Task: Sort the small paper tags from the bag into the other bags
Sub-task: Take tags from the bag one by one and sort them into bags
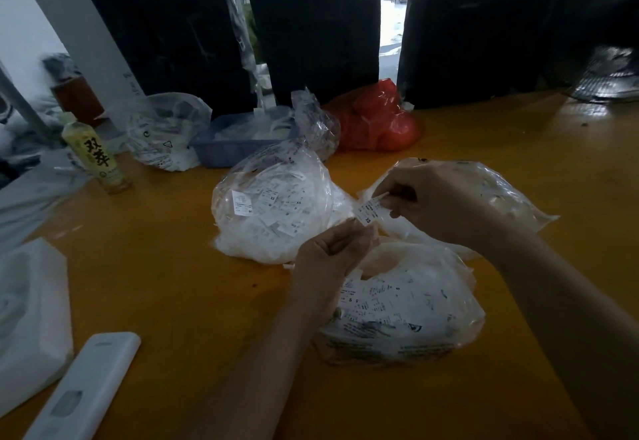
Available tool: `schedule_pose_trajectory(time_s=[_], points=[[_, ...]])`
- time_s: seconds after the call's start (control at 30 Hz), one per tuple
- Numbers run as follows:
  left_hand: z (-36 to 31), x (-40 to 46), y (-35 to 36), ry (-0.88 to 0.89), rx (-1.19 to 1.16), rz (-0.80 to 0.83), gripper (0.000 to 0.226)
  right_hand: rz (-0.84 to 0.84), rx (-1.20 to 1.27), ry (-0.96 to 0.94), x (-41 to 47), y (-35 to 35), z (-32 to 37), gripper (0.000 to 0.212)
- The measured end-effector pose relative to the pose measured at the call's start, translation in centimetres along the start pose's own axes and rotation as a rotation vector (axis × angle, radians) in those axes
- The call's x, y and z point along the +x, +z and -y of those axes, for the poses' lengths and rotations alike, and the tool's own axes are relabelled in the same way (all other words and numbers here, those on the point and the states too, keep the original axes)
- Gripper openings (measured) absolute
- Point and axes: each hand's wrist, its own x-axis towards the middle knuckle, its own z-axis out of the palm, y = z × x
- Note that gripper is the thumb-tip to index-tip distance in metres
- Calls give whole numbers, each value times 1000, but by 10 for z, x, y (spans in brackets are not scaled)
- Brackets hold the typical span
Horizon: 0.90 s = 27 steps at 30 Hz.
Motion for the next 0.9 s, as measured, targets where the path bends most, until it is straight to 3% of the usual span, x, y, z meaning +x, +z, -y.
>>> schedule_pose_trajectory(time_s=[0.4,0.57,0.7,0.9], points=[[5,3,-2,-29,35,-68,16,65,-169,-36,-4,-10,7,13],[7,3,-4,-23,172,-50,22,200,-92,-21,-2,-3,7,17],[9,4,-7,-34,290,-32,39,100,13,39,-1,4,1,20],[8,3,-6,-34,255,-74,29,109,72,32,0,7,-2,20]])
